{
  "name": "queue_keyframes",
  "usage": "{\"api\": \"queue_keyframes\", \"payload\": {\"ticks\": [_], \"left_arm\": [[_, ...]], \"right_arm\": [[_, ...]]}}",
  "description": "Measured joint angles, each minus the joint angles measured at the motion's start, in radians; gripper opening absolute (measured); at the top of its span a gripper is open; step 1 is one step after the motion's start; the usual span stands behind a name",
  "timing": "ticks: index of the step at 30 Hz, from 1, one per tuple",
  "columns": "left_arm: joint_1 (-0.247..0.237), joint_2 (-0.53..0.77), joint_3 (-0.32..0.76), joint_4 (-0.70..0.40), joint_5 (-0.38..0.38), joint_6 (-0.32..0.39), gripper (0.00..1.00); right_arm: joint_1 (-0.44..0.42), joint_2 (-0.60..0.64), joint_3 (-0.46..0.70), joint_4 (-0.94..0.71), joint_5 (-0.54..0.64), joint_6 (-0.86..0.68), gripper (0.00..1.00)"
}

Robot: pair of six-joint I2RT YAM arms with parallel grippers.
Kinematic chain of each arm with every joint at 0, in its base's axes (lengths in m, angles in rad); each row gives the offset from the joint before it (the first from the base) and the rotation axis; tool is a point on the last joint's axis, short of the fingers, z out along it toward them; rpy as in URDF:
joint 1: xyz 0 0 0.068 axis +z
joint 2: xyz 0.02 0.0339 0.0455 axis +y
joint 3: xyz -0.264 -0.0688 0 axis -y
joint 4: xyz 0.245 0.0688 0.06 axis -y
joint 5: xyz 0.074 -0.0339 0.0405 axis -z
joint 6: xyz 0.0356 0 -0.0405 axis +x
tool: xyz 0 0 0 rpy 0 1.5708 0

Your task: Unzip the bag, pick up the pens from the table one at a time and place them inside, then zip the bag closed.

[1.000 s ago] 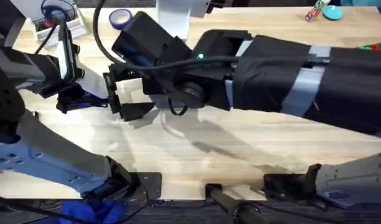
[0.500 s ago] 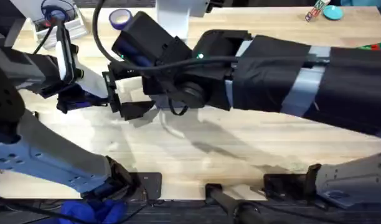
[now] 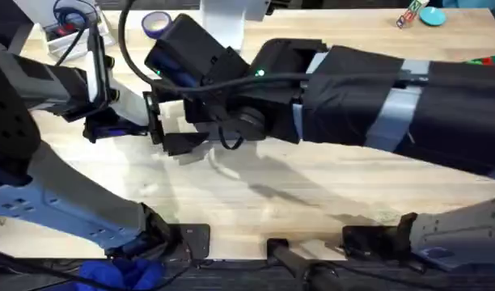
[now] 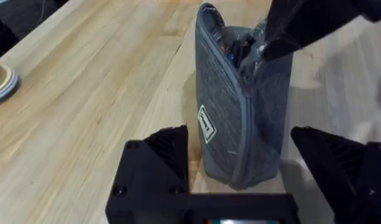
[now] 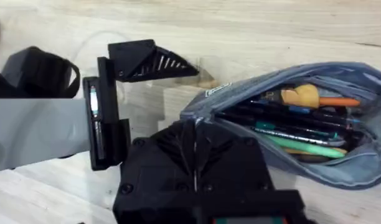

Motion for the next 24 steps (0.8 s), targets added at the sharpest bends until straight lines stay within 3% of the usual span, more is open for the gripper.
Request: {"api": "queue_keyframes", "payload": {"ticks": [6,12,17,20,24], "left_arm": [[-0.039,0.000,0.000,0.072,0.006,-0.072,0.995],[-0.085,0.000,0.000,0.099,0.027,-0.100,0.994],[-0.119,0.000,0.000,0.112,0.030,-0.107,0.859],[-0.121,0.000,-0.001,0.112,0.030,-0.110,0.821],[-0.121,0.000,-0.001,0.112,0.029,-0.112,0.699]], "right_arm": [[0.000,0.000,0.000,0.002,0.000,0.000,0.031],[0.000,0.000,0.000,0.003,0.000,0.000,0.031],[0.000,0.000,0.000,0.003,0.000,-0.001,0.032],[0.000,0.000,0.000,0.003,0.000,-0.004,0.030],[0.000,0.000,0.000,0.003,0.000,-0.007,0.030]]}}
